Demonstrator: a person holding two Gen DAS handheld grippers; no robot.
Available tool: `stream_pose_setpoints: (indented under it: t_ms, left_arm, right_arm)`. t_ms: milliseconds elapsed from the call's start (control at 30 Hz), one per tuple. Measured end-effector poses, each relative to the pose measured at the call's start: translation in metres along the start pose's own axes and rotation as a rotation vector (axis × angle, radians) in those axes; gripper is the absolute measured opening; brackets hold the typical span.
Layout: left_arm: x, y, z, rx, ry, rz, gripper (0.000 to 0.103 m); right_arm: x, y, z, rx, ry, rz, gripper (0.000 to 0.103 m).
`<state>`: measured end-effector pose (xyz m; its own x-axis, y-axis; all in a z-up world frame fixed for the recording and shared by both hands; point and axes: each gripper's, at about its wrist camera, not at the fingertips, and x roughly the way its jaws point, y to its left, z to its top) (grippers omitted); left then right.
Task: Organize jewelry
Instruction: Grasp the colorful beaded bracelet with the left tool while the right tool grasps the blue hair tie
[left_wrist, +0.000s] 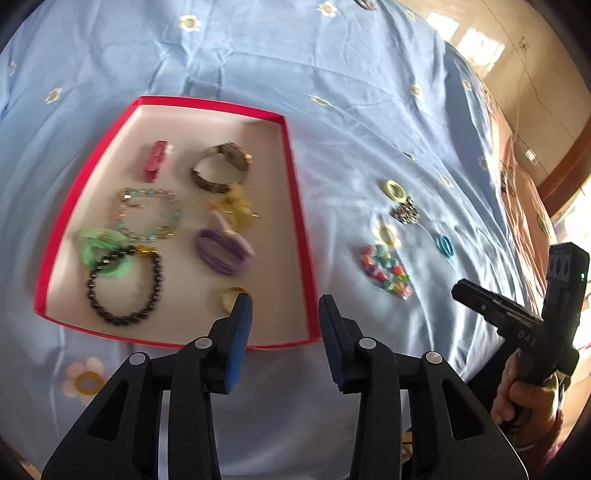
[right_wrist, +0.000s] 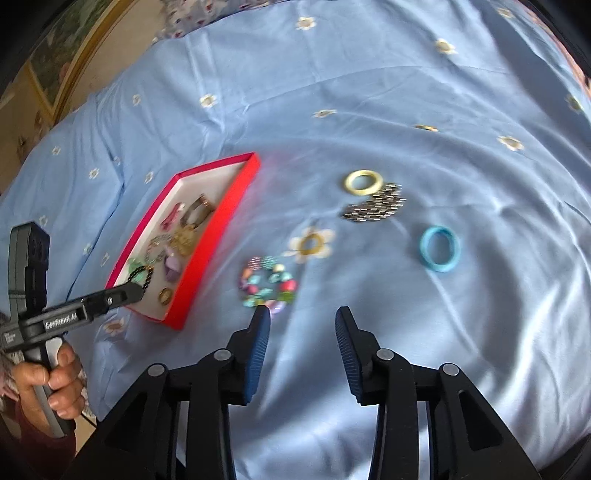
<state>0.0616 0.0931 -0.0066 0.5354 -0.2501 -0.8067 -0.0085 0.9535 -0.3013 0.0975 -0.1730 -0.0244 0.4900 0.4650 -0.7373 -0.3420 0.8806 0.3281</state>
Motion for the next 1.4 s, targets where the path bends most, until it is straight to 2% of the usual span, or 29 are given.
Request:
stream_pose_setpoints:
  t_ms: [200,333,667,1133,1233,1267,1300,1400]
  left_arm:
    - [0.009,-0.025,-0.002,0.044,0.018,-0.009,0.043]
    - [0.015,-0.039,-0.001,0.07,0.03,-0.015,0.047]
    - [0.03,-0.066,0.006,0.115,0.061,-0.035,0.066]
    - [0.077,-0.094,0.028,0.208,0.097,0.002,0.066]
    - [0.089,-0.094,0.03,0.205,0.112,0.008,0.065]
    - [0.092,-0.094,0.031,0.205,0.113,0.014,0.06]
    - [0.095,-0.094,0.032,0.208,0.114,0.016,0.05]
    - [0.102,-0.093,0.032,0.226,0.124,0.006,0.031]
  right_arm:
    - [-0.012,-0.021,-0.003,0.042,-0.027,-0.025,0.043]
    - [-0.015,-0.029,-0.004,0.058,-0.042,-0.04,0.049]
    - [-0.02,-0.046,-0.008,0.079,-0.057,-0.062,0.05]
    - [-0.014,-0.061,0.008,0.084,-0.069,-0.093,0.05]
    - [-0.009,-0.065,0.014,0.082,-0.064,-0.098,0.05]
    - [-0.008,-0.066,0.015,0.08,-0.063,-0.101,0.05]
    - [-0.007,-0.067,0.017,0.079,-0.062,-0.104,0.05]
    - [-0.002,-0.07,0.024,0.078,-0.061,-0.113,0.05]
